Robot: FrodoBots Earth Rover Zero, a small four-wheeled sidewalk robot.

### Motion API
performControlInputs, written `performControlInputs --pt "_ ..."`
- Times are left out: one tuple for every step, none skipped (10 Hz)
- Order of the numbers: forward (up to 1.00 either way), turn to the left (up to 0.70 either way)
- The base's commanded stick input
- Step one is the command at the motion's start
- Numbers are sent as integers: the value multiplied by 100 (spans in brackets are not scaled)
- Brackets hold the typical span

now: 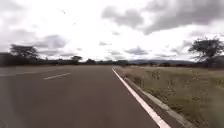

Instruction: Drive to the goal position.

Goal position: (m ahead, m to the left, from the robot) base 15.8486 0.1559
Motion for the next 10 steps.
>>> performControlInputs --pt "70 -14" --pt "70 -14" --pt "70 -14" --pt "70 -14" --pt "70 -14" --pt "70 -14" --pt "70 -14" --pt "70 -14" --pt "70 -14" --pt "70 -14"
